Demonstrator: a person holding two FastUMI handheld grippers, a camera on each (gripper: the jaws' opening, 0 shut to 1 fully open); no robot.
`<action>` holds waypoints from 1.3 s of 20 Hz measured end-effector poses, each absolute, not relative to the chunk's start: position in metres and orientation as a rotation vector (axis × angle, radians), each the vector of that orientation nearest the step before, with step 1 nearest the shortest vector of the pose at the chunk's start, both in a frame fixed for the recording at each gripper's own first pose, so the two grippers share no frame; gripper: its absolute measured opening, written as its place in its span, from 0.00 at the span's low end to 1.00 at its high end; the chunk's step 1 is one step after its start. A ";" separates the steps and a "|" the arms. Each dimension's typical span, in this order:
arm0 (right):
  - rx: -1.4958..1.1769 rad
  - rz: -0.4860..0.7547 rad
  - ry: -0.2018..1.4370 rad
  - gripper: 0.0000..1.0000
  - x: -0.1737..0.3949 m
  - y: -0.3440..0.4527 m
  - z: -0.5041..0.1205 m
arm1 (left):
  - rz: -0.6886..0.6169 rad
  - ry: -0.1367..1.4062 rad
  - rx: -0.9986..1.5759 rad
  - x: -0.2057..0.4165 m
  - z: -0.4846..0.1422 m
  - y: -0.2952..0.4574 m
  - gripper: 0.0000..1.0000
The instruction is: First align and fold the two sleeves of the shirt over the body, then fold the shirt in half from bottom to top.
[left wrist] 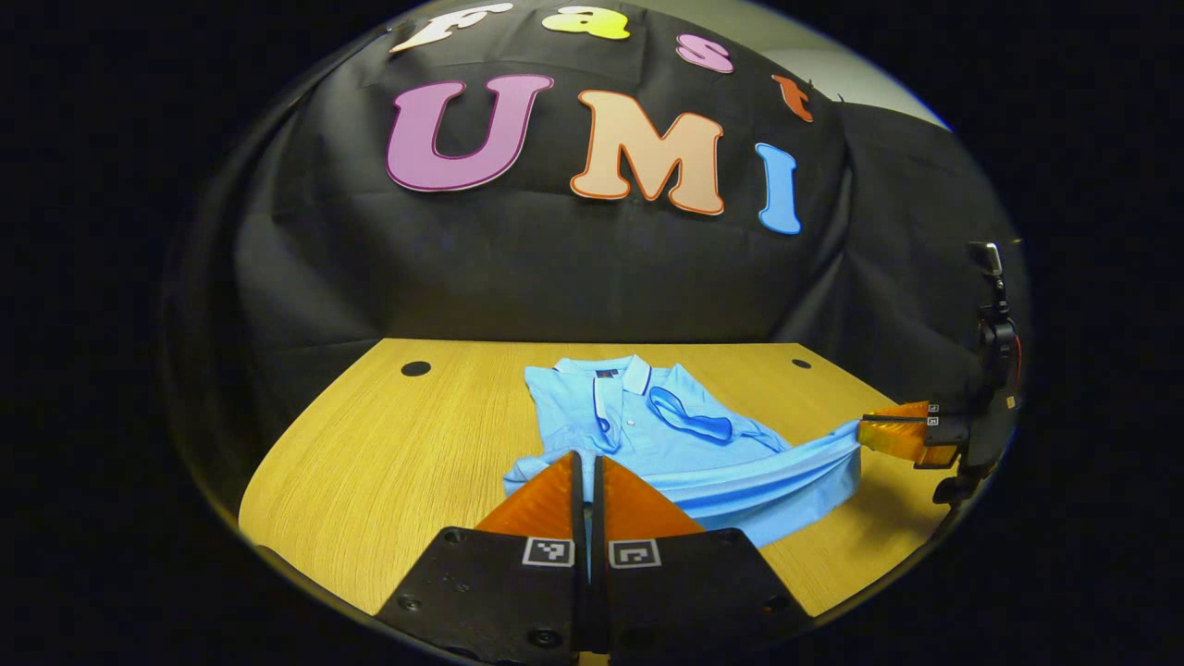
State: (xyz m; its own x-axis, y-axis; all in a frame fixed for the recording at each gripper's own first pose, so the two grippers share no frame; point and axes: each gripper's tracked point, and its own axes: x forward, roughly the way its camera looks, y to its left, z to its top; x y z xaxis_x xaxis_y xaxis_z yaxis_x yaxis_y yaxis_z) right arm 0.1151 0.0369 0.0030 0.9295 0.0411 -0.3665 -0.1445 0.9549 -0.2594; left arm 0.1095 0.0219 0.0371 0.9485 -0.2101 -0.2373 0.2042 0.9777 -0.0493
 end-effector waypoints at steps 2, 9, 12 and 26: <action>-0.305 0.082 0.368 0.02 0.144 0.033 0.007 | -0.206 0.254 -0.011 0.135 0.039 0.023 0.00; -0.327 0.027 0.410 0.02 0.247 0.029 0.002 | -0.151 0.272 -0.017 0.227 0.039 0.033 0.00; -0.306 0.007 0.417 0.02 0.282 0.023 0.002 | -0.115 0.284 -0.032 0.266 0.035 0.038 0.00; -0.266 -0.091 0.463 0.22 0.379 -0.007 -0.056 | 0.011 0.330 0.093 0.366 -0.007 0.051 0.05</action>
